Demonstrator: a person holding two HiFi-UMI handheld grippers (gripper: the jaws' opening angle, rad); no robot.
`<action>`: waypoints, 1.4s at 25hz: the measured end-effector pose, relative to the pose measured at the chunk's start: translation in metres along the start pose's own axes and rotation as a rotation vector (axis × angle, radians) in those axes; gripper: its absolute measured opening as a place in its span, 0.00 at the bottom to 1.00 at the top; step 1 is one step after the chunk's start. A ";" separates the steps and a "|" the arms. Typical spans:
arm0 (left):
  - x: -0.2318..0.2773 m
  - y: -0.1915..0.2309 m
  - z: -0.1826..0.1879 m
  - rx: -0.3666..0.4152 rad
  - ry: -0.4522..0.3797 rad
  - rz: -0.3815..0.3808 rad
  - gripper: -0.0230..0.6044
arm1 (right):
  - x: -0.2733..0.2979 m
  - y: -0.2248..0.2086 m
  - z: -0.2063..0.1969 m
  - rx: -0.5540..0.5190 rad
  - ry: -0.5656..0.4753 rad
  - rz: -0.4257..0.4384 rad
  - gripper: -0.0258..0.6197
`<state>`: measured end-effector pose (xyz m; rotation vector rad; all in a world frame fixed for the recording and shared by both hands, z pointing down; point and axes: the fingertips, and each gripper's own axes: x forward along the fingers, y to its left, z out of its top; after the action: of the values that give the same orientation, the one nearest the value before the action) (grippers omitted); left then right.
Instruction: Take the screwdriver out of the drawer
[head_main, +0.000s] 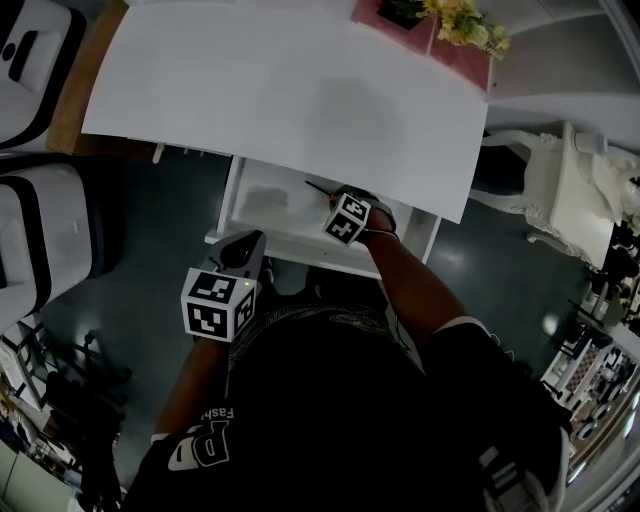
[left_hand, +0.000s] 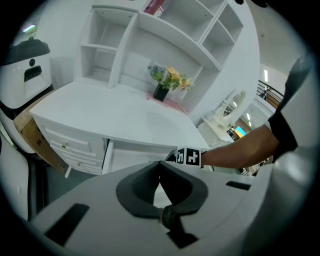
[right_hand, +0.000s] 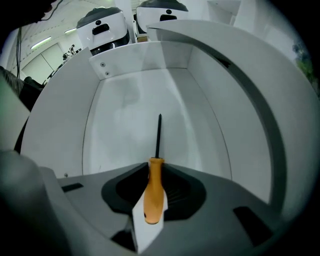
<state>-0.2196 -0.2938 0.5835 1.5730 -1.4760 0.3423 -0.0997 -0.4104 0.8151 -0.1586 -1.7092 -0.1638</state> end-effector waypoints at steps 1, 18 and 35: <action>0.000 0.000 0.000 -0.004 -0.001 0.001 0.06 | 0.001 0.000 0.000 -0.002 0.007 0.008 0.18; -0.011 0.005 -0.002 0.019 -0.021 -0.015 0.06 | -0.001 0.001 0.003 0.028 0.034 -0.012 0.16; -0.023 -0.017 0.011 0.129 -0.053 -0.087 0.06 | -0.086 0.018 0.029 0.253 -0.225 -0.083 0.16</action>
<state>-0.2140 -0.2899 0.5534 1.7558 -1.4451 0.3537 -0.1121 -0.3875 0.7263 0.0851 -1.9454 0.0103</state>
